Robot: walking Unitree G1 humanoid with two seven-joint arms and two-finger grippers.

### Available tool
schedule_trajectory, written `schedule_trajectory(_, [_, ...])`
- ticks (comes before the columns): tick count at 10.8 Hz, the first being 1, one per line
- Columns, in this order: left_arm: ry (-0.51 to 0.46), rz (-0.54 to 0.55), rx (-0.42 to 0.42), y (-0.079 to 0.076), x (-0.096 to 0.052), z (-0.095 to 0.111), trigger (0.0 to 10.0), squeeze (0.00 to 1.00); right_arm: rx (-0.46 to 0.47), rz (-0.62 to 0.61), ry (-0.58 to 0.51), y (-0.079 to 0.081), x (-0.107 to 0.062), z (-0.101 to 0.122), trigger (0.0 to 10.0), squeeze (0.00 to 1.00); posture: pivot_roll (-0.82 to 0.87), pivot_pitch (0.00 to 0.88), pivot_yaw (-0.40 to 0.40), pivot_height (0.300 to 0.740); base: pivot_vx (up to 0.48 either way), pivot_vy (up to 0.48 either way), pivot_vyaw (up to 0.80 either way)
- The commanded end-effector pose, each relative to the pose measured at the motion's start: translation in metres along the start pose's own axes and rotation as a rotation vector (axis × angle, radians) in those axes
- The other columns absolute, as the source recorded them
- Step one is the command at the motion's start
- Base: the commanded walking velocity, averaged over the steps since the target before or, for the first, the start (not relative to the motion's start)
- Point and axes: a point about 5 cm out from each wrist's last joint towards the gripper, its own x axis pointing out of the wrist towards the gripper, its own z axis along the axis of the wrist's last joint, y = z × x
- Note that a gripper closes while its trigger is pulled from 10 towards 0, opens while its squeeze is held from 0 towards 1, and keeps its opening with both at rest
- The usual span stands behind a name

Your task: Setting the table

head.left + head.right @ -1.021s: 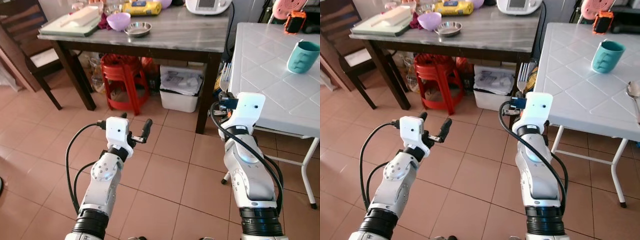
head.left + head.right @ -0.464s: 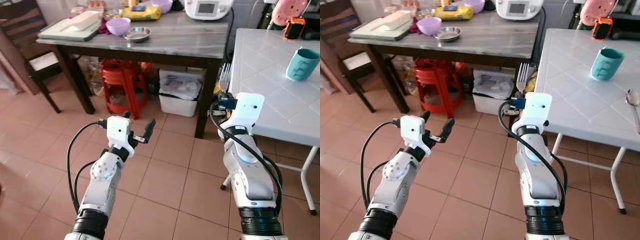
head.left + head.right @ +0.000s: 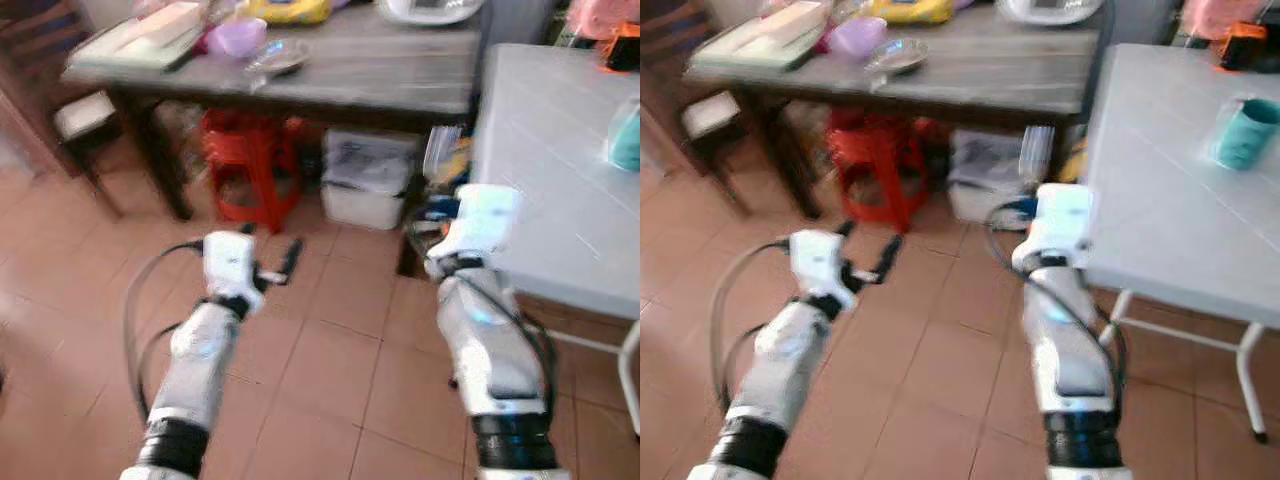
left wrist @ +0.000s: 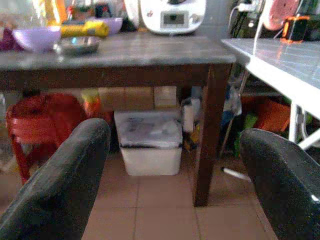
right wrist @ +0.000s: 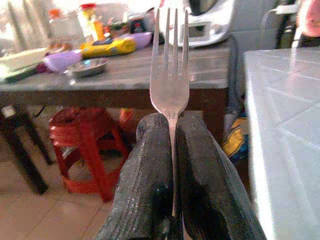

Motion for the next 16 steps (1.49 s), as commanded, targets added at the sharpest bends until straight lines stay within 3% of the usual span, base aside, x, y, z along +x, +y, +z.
schedule_trajectory(1, [-0.005,-0.027,-0.006,-0.0066,0.0014,0.0007,10.0,0.00,-0.012,-0.014,-0.009,-0.0054,-0.0001,0.0004,10.0,0.00,-0.08,0.072,0.099,0.740,0.398,0.000,0.00])
schedule_trajectory(4, [0.003,-0.034,-0.004,-0.0069,0.0006,-0.0003,10.0,0.00,-0.015,-0.024,-0.007,-0.0065,-0.0003,-0.0001,10.0,0.00,-0.08,0.074,0.103,0.740,0.398,0.000,0.00])
schedule_trajectory(9, [0.040,0.012,-0.009,-0.0033,0.0045,-0.0031,10.0,0.00,0.001,-0.023,0.004,-0.0062,-0.0004,-0.0030,10.0,0.00,-0.08,0.071,0.099,0.740,0.000,0.000,0.00])
schedule_trajectory(16, [0.058,-0.005,-0.004,-0.0099,0.0028,-0.0074,10.0,0.00,0.005,-0.024,0.016,-0.0066,0.0000,-0.0055,10.0,0.00,-0.08,0.072,0.101,0.740,0.000,0.281,-0.67])
